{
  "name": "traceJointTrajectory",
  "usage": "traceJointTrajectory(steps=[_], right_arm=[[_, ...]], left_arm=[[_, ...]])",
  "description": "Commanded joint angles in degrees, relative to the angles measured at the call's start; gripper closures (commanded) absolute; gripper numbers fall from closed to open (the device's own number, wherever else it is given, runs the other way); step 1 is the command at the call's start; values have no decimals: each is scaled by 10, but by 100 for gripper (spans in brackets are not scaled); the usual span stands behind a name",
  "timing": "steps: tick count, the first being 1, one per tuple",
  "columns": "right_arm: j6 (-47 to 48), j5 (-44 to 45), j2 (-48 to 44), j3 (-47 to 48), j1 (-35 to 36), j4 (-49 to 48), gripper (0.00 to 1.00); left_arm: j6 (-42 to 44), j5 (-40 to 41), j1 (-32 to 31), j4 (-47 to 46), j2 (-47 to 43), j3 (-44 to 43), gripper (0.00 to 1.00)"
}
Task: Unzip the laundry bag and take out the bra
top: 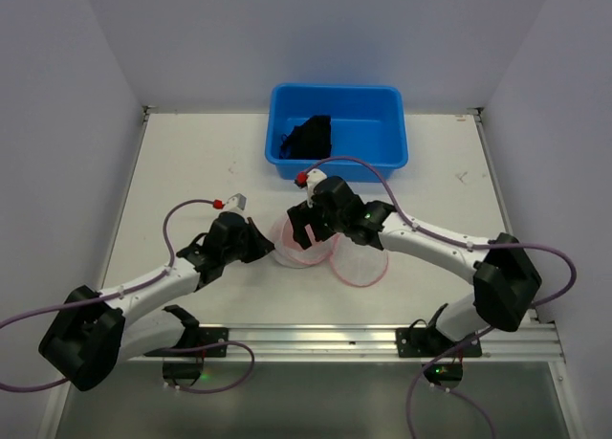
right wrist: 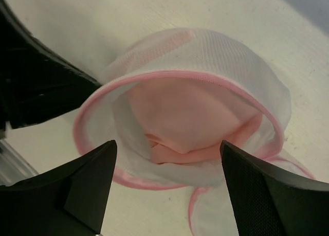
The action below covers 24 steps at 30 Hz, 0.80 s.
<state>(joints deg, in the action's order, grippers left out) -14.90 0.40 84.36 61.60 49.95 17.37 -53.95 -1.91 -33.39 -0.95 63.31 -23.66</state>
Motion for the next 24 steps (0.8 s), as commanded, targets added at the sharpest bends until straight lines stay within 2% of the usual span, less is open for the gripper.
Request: traceJointTrajectory(steps=[1,6,12,16,18,19,21,22,24], right_arm=[[-4,18,30,-8,0,-72,18],[12,27,95,4,-1,-114,14],[17,9,158,32,0,-111,6],[6,21,187,32,0,-95,8],[5,21,189,31,0,-92,21],[7,15,188,32,0,-92,39],[9,13,187,35,0,-88,57],[12,13,187,35,-1,-87,71],[13,13,184,33,0,-82,83]], left_arm=[[-2,-7,4,-7,-14,3,98],[-3,-7,4,-7,-16,7,98],[0,-8,4,-8,-16,9,98],[3,-7,4,-11,-13,6,98],[4,-12,4,-13,-8,5,98],[4,-13,4,-14,-6,5,99],[5,-13,4,-13,-2,2,99],[5,-13,5,-13,-2,2,99],[5,-12,5,-11,-7,1,99]])
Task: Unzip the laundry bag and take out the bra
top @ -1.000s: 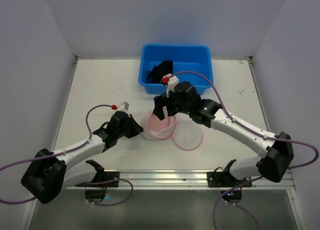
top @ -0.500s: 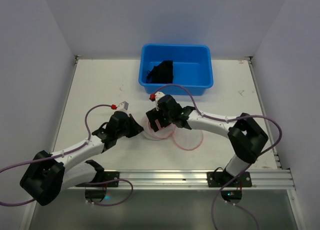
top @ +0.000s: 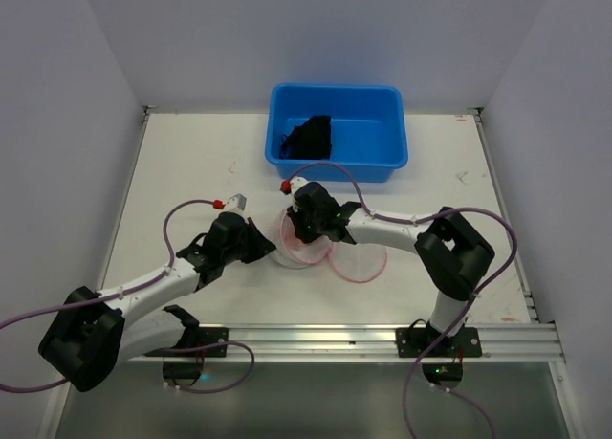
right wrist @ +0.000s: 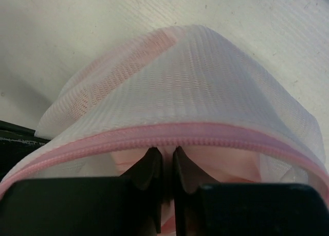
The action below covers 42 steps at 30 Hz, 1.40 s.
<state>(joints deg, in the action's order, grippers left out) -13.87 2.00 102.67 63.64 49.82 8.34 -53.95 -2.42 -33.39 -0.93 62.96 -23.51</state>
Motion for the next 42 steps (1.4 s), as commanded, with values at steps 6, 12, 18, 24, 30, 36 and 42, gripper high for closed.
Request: traceJointTrajectory(steps=[6,12,18,24,30,36,42], right_arm=[[7,-17,-77,-32,1,5,100],[28,-151,-242,-78,1,36,100],[47,-264,-345,-72,-1,83,100],[17,-279,-415,-57,-6,8,100],[-50,-241,-429,-2,-34,-96,100],[-92,-321,-411,87,-84,-122,100],[-14,-180,-378,193,-138,-22,100]], left_arm=[[10,2,5,8,-15,-10,98],[16,16,10,37,-13,-22,98],[10,-1,9,28,3,-32,99],[8,-18,7,20,9,-24,100],[-1,-28,-7,-7,10,-1,100],[-3,-25,-8,-14,10,20,100],[0,-36,-9,-14,-1,27,100]])
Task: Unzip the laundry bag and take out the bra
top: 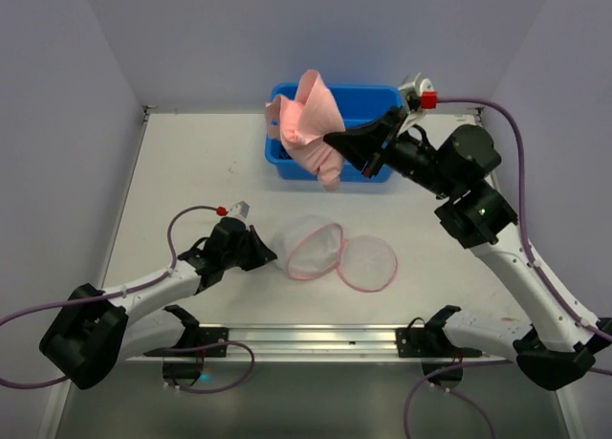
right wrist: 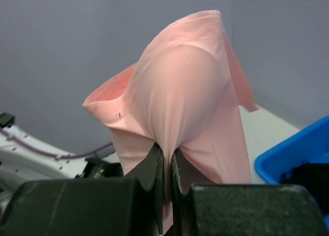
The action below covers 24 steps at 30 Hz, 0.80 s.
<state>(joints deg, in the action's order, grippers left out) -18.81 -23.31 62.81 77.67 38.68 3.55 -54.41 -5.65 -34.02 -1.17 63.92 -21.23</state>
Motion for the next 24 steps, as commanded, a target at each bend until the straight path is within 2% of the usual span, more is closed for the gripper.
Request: traceJointTrajectory(steps=[1,3,6,11,17,21,23,24], right_arm=[[59,95,30,64,-38,43,100],[73,136,75,101,-78,59,100],[69,136,132,137,-142,71,100],[41,126,302,201,-219,93,100],[23,183,499,283,-243,130,100],[18,220,581,330,-246,152,100],[17,231,602,342,-246,169,89],[18,230,614,350,-246,174,64]], left_arm=[[4,-7,-2,-10,-13,4,100],[5,-9,-3,-8,-22,3,100],[5,-8,-2,-5,-27,2,100],[6,-11,-2,-6,-24,1,100],[8,-15,-2,-9,-17,-2,100],[9,-18,-3,-11,-13,-6,100],[11,-19,-3,-13,-8,-7,100],[11,-18,-2,-14,-7,-7,100]])
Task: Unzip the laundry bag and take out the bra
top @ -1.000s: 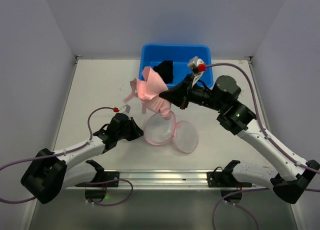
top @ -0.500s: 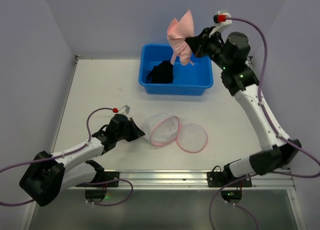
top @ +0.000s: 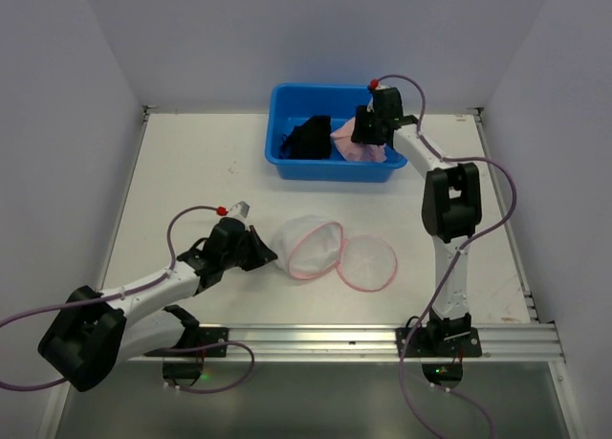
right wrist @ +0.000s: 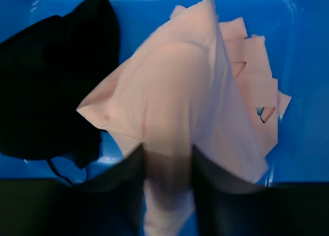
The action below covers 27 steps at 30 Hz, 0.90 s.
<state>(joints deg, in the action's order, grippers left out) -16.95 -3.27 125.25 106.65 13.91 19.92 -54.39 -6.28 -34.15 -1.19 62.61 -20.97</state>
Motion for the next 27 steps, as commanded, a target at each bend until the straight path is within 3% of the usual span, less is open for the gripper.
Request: traceJointTrajectory(steps=[1,3,8,12,15,16,19,23,27], right_arm=[[0,26,-10,62,2,18,47],[3,23,-27,66,2,25,24],[-1,20,-154,16,5,24,4],[-24,-4,-286,-91,9,26,2],[-47,-31,-394,-225,12,-2,1],[-54,-37,-419,-258,12,-10,1],[-91,-71,-510,-384,15,-23,1],[-134,-107,-619,-568,21,-66,1],[-138,-158,-678,-663,21,-74,1]], left_arm=[[10,-13,0,-14,8,-9,100],[10,-13,0,-16,10,-9,100],[8,-13,-1,-19,11,-10,99],[14,6,0,-1,0,-15,78],[25,23,3,35,-20,-31,53],[37,27,6,51,-29,-37,41],[61,42,10,85,-44,-64,23],[99,45,22,110,-59,-93,12],[168,40,27,134,-37,-156,8]])
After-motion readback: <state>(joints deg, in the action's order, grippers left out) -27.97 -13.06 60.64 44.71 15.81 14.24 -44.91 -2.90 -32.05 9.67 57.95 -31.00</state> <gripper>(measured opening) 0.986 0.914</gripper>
